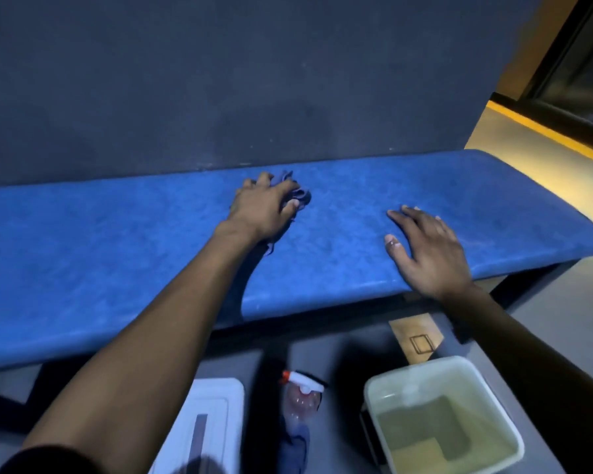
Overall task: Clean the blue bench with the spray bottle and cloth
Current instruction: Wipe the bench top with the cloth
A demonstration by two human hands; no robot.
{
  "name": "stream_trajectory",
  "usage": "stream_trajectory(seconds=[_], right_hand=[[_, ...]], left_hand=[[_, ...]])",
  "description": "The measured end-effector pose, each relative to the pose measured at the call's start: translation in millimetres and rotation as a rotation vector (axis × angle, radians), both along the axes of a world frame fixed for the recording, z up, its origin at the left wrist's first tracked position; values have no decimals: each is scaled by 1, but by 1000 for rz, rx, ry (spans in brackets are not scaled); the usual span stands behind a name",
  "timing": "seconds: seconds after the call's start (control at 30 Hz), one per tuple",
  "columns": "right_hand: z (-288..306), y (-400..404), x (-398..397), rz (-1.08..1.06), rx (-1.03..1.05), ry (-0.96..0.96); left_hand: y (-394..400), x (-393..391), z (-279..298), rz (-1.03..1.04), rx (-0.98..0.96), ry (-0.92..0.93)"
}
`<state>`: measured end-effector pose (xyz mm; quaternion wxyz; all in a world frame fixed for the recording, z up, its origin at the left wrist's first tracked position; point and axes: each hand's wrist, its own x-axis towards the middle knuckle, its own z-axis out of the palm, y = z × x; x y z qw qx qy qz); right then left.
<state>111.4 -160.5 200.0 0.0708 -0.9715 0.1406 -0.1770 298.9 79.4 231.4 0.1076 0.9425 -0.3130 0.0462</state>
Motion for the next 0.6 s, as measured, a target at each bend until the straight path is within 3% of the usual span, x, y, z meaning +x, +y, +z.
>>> stream_trajectory(seconds=[0.23, 0.4, 0.5, 0.6], right_hand=[[2, -1, 0, 16, 9, 34], [14, 5, 6, 96, -14, 11], [26, 42, 20, 251, 61, -13], [20, 101, 36, 429, 77, 66]], left_hand=[[69, -102, -6, -162, -165, -40], [125, -190, -89, -269, -485, -289], [143, -217, -169, -235, -493, -184], [158, -219, -245, 15, -390, 79]])
